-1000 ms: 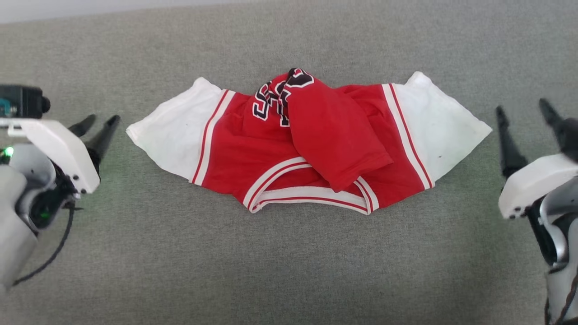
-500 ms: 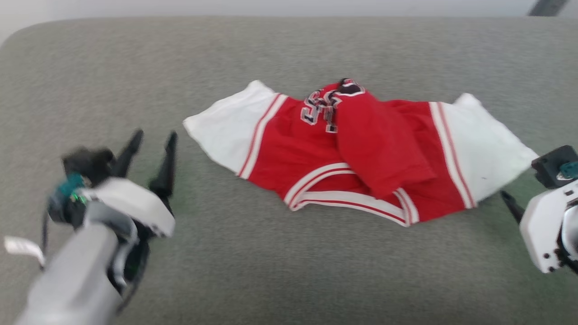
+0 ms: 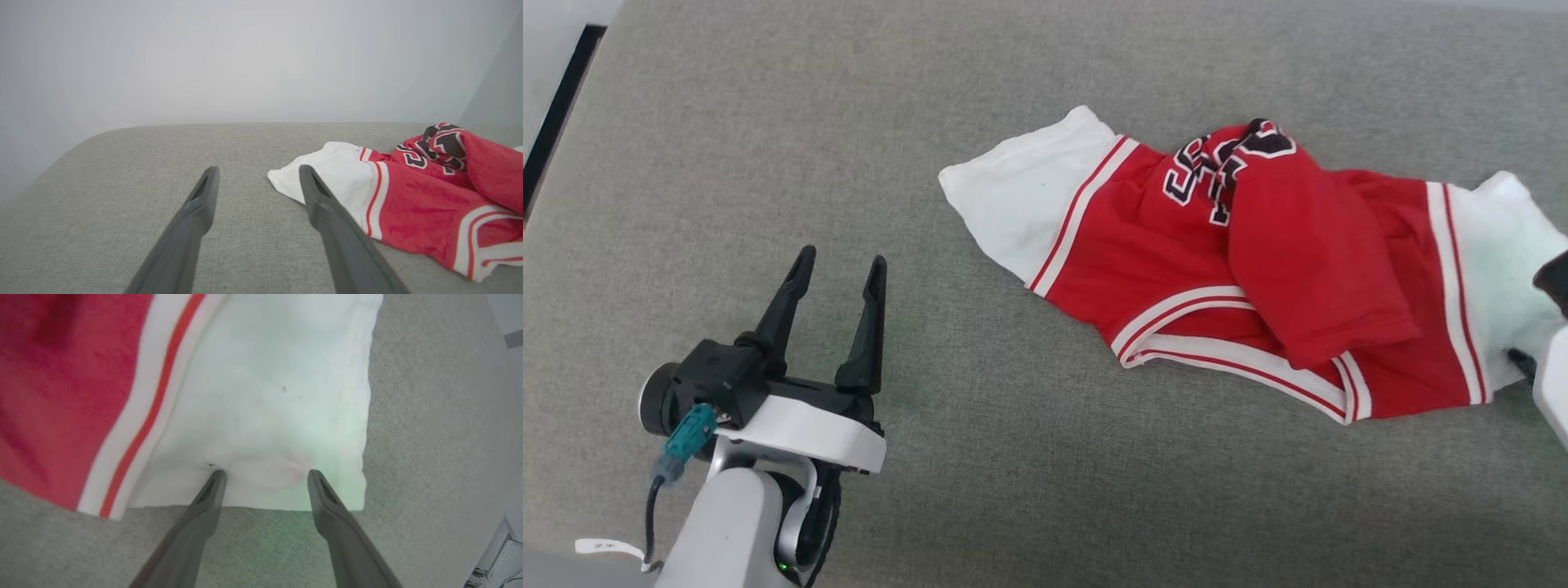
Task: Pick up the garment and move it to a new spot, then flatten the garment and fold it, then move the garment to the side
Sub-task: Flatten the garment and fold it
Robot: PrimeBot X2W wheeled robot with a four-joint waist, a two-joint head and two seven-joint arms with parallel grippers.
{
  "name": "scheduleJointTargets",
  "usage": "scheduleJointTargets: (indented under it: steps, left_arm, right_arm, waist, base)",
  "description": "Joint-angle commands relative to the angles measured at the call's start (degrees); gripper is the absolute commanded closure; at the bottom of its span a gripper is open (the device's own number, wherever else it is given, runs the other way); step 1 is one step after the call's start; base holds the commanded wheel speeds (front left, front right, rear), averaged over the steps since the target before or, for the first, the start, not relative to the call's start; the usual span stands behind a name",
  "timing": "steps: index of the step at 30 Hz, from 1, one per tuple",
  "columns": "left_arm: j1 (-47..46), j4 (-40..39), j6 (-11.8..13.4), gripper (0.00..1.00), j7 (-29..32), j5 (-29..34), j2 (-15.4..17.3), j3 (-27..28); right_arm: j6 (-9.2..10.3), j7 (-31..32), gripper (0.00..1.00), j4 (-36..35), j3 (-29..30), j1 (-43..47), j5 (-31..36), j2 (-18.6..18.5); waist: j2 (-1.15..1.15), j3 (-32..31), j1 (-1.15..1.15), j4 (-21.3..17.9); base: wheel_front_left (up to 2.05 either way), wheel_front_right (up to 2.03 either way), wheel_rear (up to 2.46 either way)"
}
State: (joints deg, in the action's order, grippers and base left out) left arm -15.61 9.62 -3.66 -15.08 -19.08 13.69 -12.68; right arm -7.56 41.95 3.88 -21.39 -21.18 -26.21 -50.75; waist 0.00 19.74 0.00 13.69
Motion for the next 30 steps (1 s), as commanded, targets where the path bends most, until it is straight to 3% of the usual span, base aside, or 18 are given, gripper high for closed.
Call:
scheduleJointTargets:
  steps: [1,5,6,7,8,9,13,18,21,26,29,30]
  left_arm:
    - [0.61,-0.4,-0.53,0.0,-0.11,1.06,-0.63,0.63]
    - [0.34,-0.79,-2.23,0.0,-0.11,2.99,-2.59,3.2]
    - [0.08,-0.73,-2.53,0.0,-0.11,3.39,-2.84,3.72]
    - [-0.28,-0.81,-2.89,0.0,-0.11,3.97,-2.85,4.06]
    - [-0.59,-0.73,-3.07,0.0,-0.12,4.22,-2.99,4.41]
    - [-0.93,-0.68,-3.37,0.0,-0.11,4.46,-2.87,4.52]
    - [-3.28,-0.65,-3.76,0.0,-0.12,5.34,-0.42,2.19]
    - [-11.02,1.07,-3.79,0.0,0.66,-0.84,8.06,-9.92]
    - [-18.63,3.38,-3.8,0.0,10.29,-9.45,14.44,-19.2]
    - [-30.07,6.09,-3.69,0.0,33.51,-29.73,21.92,-30.16]
    - [-33.86,8.01,-3.74,0.0,41.99,-39.5,22.74,-32.69]
    - [-33.86,8.01,-3.74,0.0,41.99,-39.5,22.74,-32.69]
  right_arm:
    - [0.14,-0.22,0.0,0.89,-0.79,-0.58,-0.5,0.4]
    - [0.14,-0.67,0.0,4.53,-3.65,-1.61,-1.47,1.08]
    - [0.14,-0.71,0.12,5.33,-4.29,-1.77,-1.52,1.31]
    - [0.15,-0.79,0.45,6.03,-4.86,-2.01,-1.68,1.66]
    - [0.16,-1.03,0.58,6.74,-5.14,-2.33,-1.84,2.08]
    - [0.18,-1.25,1.0,7.33,-5.26,-2.63,-1.91,2.48]
    - [0.22,-2.8,1.0,9.04,-5.06,-4.15,-1.34,3.34]
    - [0.22,-4.55,1.0,10.09,-5.27,-6.13,-0.46,4.94]
    - [0.23,-5.12,1.0,9.77,-5.91,-7.71,-0.1,5.54]
    - [0.22,-4.73,1.0,8.79,-7.09,-10.19,0.56,6.45]
    - [0.21,-4.55,1.0,8.38,-8.1,-11.46,1.1,7.46]
    - [0.21,-4.55,1.0,8.38,-8.1,-11.46,1.1,7.46]
  waist:
    - [0.0,0.73,0.0,0.48]
    - [0.0,1.75,0.0,0.85]
    - [0.0,1.92,0.0,0.86]
    - [0.0,2.11,0.0,0.8]
    - [0.0,2.21,0.0,0.75]
    - [0.0,2.3,0.0,0.61]
    - [0.0,2.47,0.0,0.13]
    - [0.0,2.91,0.0,-0.74]
    - [0.0,3.66,0.0,-1.44]
    - [0.0,5.31,0.0,-2.77]
    - [0.0,6.37,0.0,-3.85]
    - [0.0,6.37,0.0,-3.85]
  base:
    - [0.0,0.0,0.0]
    - [0.0,0.0,0.0]
    - [0.0,0.0,0.0]
    - [0.0,0.0,0.0]
    - [0.0,0.0,0.0]
    - [0.0,0.0,0.0]
    - [0.0,0.0,0.0]
    - [0.0,0.0,0.0]
    - [0.0,0.0,0.0]
    - [0.0,0.0,0.0]
    - [0.0,0.0,0.0]
    - [0.0,0.0,0.0]
